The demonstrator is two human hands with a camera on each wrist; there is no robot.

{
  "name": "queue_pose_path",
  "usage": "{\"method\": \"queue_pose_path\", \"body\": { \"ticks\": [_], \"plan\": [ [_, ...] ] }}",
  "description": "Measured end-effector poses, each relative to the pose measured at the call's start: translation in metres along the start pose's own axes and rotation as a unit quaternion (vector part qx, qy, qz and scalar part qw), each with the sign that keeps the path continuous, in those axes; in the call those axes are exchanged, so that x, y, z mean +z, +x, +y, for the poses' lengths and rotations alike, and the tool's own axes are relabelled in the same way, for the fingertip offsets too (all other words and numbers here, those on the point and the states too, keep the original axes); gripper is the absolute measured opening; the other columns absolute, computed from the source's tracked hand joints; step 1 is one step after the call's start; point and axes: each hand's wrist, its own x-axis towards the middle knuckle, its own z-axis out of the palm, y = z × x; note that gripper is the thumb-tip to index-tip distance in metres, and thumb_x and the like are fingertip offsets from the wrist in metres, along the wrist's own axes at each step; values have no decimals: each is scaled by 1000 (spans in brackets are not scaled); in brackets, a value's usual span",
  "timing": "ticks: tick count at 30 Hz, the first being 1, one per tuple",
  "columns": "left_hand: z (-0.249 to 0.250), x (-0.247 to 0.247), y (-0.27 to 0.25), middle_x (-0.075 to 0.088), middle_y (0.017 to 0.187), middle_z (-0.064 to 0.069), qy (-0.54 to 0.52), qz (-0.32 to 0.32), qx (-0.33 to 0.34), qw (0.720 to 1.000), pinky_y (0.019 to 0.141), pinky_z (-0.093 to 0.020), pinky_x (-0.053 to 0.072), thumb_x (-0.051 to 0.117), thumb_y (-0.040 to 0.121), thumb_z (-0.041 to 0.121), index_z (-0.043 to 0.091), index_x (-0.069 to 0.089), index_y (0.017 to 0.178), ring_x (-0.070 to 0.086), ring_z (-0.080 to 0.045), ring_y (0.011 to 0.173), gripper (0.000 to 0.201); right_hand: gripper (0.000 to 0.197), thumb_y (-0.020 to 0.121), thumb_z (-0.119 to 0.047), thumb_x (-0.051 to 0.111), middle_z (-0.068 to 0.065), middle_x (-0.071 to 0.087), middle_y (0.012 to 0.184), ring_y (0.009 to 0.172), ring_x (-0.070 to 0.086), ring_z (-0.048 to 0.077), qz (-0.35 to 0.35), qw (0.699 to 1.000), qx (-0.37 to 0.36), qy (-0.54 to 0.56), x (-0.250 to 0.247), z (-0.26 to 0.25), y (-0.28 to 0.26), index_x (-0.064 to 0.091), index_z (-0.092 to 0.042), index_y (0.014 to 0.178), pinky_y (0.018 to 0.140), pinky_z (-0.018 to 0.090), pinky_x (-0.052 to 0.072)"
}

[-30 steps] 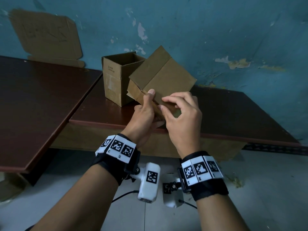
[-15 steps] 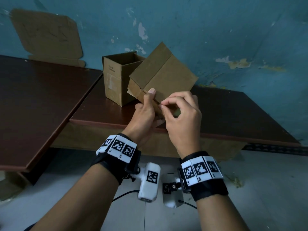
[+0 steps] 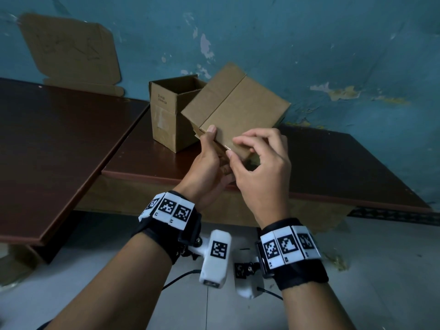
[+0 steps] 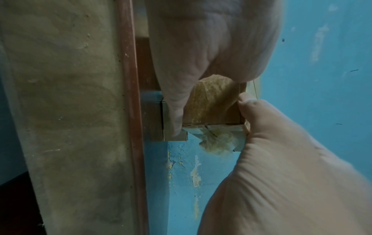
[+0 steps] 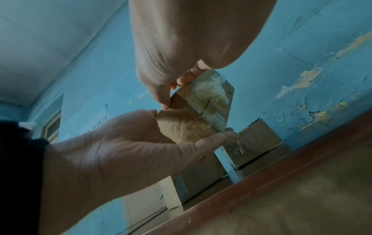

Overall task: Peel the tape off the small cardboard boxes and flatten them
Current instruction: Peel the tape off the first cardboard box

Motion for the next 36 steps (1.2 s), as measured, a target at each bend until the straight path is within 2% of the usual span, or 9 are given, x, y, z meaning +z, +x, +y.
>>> {"method": "queue_pose_path", "body": {
  "ticks": [3,10,15,17,19,23,26,31,36],
  "plan": [
    [-1,-3,2,77,119,-19,3,-5,6,1000,76,-31,62,33,110,64,-3,55,146,77,-24,106,79,23,84,-10,87,6,65,115,109,54,18,-12,1000,-8,-21,1,0,-2,81,-7,107,93,13,44],
    [-4,-7,8,77,99,-13,43,5,45,998,65,-28,60,36,111,59,-4,60,140,77,-18,89,72,22,86,-11,86,5,64,112,107,52,17,-10,1000,6,-23,1,2,-2,82,-10,108,91,7,40],
    [-11,-12,17,65,115,-23,62,34,45,996,65,-32,59,46,102,69,8,59,139,73,-21,92,73,17,87,-9,85,3,63,111,107,51,16,-41,999,29,-20,2,5,-4,80,-13,103,89,6,39],
    [-11,-11,19,57,133,-31,78,46,36,995,70,-35,60,52,90,77,20,61,135,71,-33,114,73,14,87,-9,85,1,63,110,106,51,16,-40,998,34,-15,2,5,-5,79,-13,99,89,9,41],
    [-10,-11,20,43,153,-34,90,50,33,994,77,-39,61,58,77,84,18,60,141,62,-41,132,93,16,86,-8,85,0,64,110,106,53,17,-34,998,43,-6,2,4,-5,79,-13,100,89,14,44],
    [-11,-14,23,45,151,-30,92,57,44,993,81,-42,63,60,72,85,24,59,142,65,-37,129,93,23,87,-9,85,0,65,112,107,55,19,-39,998,47,2,1,7,-4,79,-12,109,87,25,53],
    [-11,-14,22,47,148,-29,101,57,38,993,89,-50,65,59,67,85,32,62,135,65,-38,127,86,20,87,-9,85,-1,65,110,106,54,17,-51,998,46,-3,2,9,-5,79,-12,105,86,19,50],
    [-9,-13,18,45,148,-32,123,81,39,988,79,-43,65,60,66,86,16,57,144,68,-37,123,104,15,87,-9,85,-2,64,108,103,53,16,-59,997,47,-5,3,10,-5,78,-13,100,83,10,43],
    [-5,-10,15,49,144,-18,127,109,53,985,87,-43,67,60,88,78,2,44,147,71,-26,117,97,15,87,-7,83,-3,63,108,105,57,19,-61,995,63,39,1,10,-4,74,-12,98,85,24,51]
  ]
}}
